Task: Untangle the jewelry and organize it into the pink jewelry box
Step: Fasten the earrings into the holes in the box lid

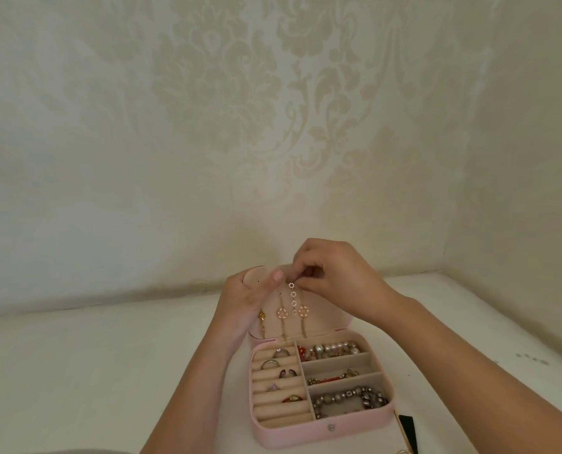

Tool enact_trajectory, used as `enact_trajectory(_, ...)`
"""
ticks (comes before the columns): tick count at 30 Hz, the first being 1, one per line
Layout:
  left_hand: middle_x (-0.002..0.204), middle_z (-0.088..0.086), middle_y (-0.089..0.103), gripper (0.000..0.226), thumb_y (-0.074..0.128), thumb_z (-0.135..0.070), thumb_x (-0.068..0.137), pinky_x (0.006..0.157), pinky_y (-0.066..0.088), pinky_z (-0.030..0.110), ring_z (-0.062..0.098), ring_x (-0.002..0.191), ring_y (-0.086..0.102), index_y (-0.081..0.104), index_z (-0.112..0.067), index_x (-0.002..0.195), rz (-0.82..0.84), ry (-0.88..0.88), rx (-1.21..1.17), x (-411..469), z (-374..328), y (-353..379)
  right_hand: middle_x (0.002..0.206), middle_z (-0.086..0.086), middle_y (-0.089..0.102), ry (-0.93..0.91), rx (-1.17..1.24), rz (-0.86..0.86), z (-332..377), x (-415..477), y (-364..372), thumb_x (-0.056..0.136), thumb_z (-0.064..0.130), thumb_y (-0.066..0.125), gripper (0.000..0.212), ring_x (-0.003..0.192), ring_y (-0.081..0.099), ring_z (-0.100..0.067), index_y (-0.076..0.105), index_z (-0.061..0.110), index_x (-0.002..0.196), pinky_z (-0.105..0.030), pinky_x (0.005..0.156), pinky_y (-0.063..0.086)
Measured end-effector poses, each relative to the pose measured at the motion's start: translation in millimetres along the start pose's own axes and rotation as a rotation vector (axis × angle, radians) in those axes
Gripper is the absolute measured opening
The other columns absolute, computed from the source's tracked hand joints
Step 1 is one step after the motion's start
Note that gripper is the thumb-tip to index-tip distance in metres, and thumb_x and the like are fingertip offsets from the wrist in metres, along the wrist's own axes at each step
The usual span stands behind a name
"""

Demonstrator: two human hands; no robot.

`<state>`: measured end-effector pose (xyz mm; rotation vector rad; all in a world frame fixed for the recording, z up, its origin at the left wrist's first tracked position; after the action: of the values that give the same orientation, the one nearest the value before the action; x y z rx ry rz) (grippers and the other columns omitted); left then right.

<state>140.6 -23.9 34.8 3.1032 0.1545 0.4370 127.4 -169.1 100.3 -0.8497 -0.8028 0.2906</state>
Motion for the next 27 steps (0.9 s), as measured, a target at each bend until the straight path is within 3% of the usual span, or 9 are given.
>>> enact_trajectory(2, 0.079, 0.004, 0.07, 0.061, 0.076, -0.055, 0.049, 0.07, 0.049, 0.029, 0.017, 0.077, 0.064, 0.069, -0.006, 0.084, -0.002, 0.022, 0.022, 0, 0, -1, 0.086, 0.001, 0.068, 0.003, -0.013, 0.003, -1, 0, 3, 0.077, 0.007, 0.071, 0.005, 0.075, 0.062, -0.012, 0.072, 0.011, 0.081, -0.025, 0.072, 0.048)
enact_trajectory(4, 0.092, -0.004, 0.073, 0.055, 0.077, -0.055, 0.048, 0.073, 0.052, 0.023, 0.012, 0.088, 0.067, 0.071, -0.025, 0.093, -0.02, 0.063, 0.085, -1, -3, -3, 0.083, 0.005, 0.07, 0.028, -0.023, 0.007, -3, -1, 4, 0.08, 0.01, 0.069, 0.006, 0.072, 0.059, -0.005, 0.072, 0.014, 0.083, -0.012, 0.067, 0.044)
enact_trajectory(7, 0.101, -0.008, 0.07, 0.062, 0.081, -0.05, 0.048, 0.081, 0.052, 0.028, 0.007, 0.099, 0.064, 0.058, -0.038, 0.105, -0.078, 0.143, 0.108, -3, -6, -6, 0.081, 0.005, 0.072, 0.065, -0.014, -0.013, -6, -1, 4, 0.08, 0.01, 0.069, 0.01, 0.07, 0.059, -0.001, 0.074, 0.017, 0.085, -0.009, 0.067, 0.045)
enact_trajectory(12, 0.106, -0.012, 0.066, 0.038, 0.086, -0.035, 0.056, 0.09, 0.043, 0.025, -0.005, 0.104, 0.057, 0.06, -0.025, 0.082, -0.092, 0.249, 0.154, -11, -14, 0, 0.084, 0.001, 0.073, 0.066, -0.009, -0.097, -7, 0, -3, 0.079, 0.009, 0.071, 0.011, 0.074, 0.063, -0.007, 0.077, 0.014, 0.088, -0.017, 0.072, 0.049)
enact_trajectory(16, 0.109, -0.011, 0.063, 0.024, 0.077, -0.034, 0.058, 0.09, 0.042, 0.016, -0.003, 0.107, 0.056, 0.073, -0.029, 0.081, -0.083, 0.286, 0.153, -12, -15, 2, 0.084, -0.002, 0.072, 0.018, -0.037, -0.088, -3, 1, -3, 0.08, 0.011, 0.071, 0.012, 0.074, 0.064, -0.012, 0.077, 0.014, 0.09, -0.021, 0.07, 0.048)
enact_trajectory(19, 0.107, -0.008, 0.065, 0.021, 0.077, -0.029, 0.06, 0.086, 0.048, 0.018, 0.0, 0.105, 0.059, 0.076, -0.03, 0.081, -0.043, 0.276, 0.096, -13, -15, 3, 0.083, -0.002, 0.072, -0.01, -0.078, -0.082, 0, 2, -5, 0.081, 0.011, 0.07, 0.012, 0.07, 0.059, -0.009, 0.077, 0.014, 0.09, -0.014, 0.066, 0.042)
enact_trajectory(23, 0.107, -0.003, 0.067, 0.022, 0.076, -0.026, 0.061, 0.083, 0.05, 0.017, 0.002, 0.103, 0.062, 0.077, -0.022, 0.082, -0.018, 0.24, 0.026, -13, -15, 3, 0.083, -0.003, 0.071, -0.05, -0.118, -0.054, 6, 1, -5, 0.083, 0.01, 0.068, 0.015, 0.069, 0.058, -0.01, 0.077, 0.016, 0.092, -0.016, 0.063, 0.04)
enact_trajectory(27, 0.106, -0.002, 0.068, 0.022, 0.075, -0.023, 0.063, 0.078, 0.05, 0.014, 0.003, 0.099, 0.064, 0.077, -0.016, 0.083, -0.018, 0.219, -0.003, -14, -15, 2, 0.082, -0.003, 0.069, -0.091, -0.14, -0.035, 10, 1, -5, 0.084, 0.01, 0.066, 0.017, 0.067, 0.049, -0.003, 0.076, 0.017, 0.096, -0.006, 0.061, 0.03)
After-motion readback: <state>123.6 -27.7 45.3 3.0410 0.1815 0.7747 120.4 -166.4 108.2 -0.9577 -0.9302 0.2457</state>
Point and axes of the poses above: each hand's wrist, its own x-axis towards the middle knuckle, its own y-axis out of the palm, z = x × y, the point moved 5 cm from there along x, towards the middle knuckle
